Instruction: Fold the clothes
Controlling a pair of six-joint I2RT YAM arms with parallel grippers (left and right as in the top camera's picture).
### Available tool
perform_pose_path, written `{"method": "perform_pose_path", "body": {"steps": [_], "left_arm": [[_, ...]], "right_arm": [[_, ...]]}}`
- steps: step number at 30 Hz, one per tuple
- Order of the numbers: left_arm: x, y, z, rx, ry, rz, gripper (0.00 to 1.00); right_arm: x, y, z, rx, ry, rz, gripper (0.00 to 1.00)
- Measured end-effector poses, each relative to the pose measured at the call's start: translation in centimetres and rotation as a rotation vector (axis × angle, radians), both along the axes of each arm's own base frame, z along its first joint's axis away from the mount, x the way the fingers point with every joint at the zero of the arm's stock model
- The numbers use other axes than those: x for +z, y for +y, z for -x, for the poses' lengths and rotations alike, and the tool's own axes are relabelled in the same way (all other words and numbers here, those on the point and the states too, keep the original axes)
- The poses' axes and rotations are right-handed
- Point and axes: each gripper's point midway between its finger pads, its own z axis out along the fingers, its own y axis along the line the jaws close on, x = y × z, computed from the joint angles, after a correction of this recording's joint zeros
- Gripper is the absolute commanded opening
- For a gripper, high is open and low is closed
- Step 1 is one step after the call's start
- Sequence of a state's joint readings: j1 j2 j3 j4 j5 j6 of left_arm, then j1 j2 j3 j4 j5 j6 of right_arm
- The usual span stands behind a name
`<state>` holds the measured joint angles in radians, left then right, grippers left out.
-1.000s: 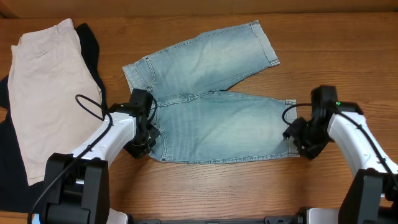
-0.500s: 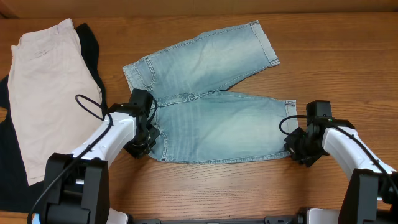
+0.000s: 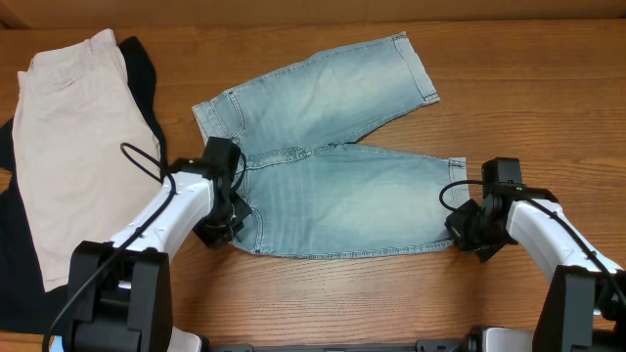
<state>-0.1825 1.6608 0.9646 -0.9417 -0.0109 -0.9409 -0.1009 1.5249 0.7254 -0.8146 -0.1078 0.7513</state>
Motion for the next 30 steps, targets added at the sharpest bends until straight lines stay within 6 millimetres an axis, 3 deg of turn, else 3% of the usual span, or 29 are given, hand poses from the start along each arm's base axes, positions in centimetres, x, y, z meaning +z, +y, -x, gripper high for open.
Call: {"method": "perform_pose_path", "body": {"steps": [7, 11, 18, 24, 30], "left_arm": [[3.9, -0.2, -1.3, -0.032, 0.011, 0.000, 0.04], [6.5, -0.2, -1.6, -0.062, 0.026, 0.000, 0.04], [11.2, 0.0, -0.3, -0.102, 0.096, -0.005, 0.04], [12.3, 0.0, 1.5, -0.119, 0.172, -0.017, 0.04], [12.8, -1.1, 2.3, -0.130, 0.170, -0.046, 0.04]], "right_arm": [[1.8, 0.3, 1.1, 0.052, 0.056, -0.013, 0.04], [4.5, 0.3, 1.0, 0.089, -0.004, -0.007, 0.04], [10.2, 0.6, 3.5, 0.141, -0.121, 0.010, 0.04], [14.8, 0.9, 5.1, 0.156, -0.237, 0.024, 0.04], [19.5, 0.5, 2.7, 0.174, -0.405, 0.069, 0.04]]}}
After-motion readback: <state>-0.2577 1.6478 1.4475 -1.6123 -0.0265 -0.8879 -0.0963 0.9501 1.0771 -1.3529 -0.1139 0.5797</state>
